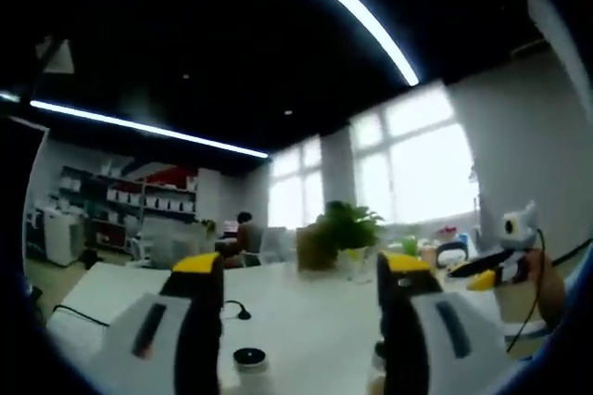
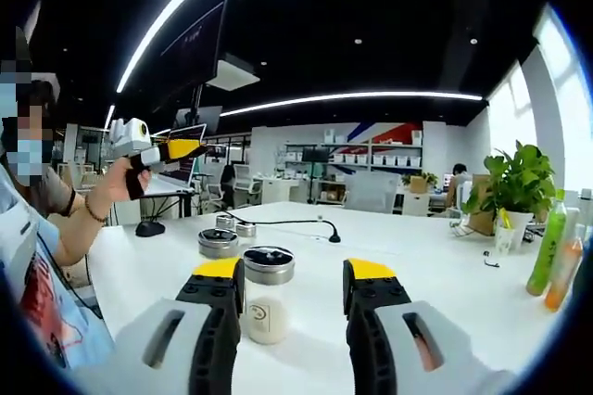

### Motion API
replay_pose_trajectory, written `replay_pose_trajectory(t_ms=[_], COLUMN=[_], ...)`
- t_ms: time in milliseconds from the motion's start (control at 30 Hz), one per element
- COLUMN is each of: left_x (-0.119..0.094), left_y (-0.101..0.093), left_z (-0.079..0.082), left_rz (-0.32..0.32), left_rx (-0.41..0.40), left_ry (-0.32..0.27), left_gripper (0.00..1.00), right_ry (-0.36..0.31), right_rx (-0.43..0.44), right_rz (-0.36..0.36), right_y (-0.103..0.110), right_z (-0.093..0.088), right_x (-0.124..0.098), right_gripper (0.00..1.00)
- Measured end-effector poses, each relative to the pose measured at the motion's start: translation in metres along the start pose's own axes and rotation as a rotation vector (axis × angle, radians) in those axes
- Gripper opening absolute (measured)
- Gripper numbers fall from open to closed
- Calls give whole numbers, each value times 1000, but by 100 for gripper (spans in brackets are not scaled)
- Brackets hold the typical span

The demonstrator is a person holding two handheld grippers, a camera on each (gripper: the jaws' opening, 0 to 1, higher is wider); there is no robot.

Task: Rotate the seasoning bottle until the label or dispensing opening points toward the visible target arrow and the bottle remains upright within the marked orientation range

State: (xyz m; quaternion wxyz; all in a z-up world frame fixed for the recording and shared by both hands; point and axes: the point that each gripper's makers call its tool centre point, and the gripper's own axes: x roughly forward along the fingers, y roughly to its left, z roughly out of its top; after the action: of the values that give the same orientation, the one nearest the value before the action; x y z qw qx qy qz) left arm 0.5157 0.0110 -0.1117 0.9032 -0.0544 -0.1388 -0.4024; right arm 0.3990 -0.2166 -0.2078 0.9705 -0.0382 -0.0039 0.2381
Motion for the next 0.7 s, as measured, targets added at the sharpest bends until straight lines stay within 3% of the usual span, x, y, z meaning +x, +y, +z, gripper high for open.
replay_pose_trajectory(t_ms=[400, 700], left_x=[24, 30], left_y=[30, 39], left_z=[-62, -94], left_rz=[79, 84], left_rx=[23, 16], left_ry=[159, 208], left_gripper=[71, 68], right_ry=[2, 5], right_rx=[-12, -25], right_rz=[-2, 1], right_y=[1, 2], right_z=[1, 1], right_x=[-1, -1], right_gripper=[43, 43])
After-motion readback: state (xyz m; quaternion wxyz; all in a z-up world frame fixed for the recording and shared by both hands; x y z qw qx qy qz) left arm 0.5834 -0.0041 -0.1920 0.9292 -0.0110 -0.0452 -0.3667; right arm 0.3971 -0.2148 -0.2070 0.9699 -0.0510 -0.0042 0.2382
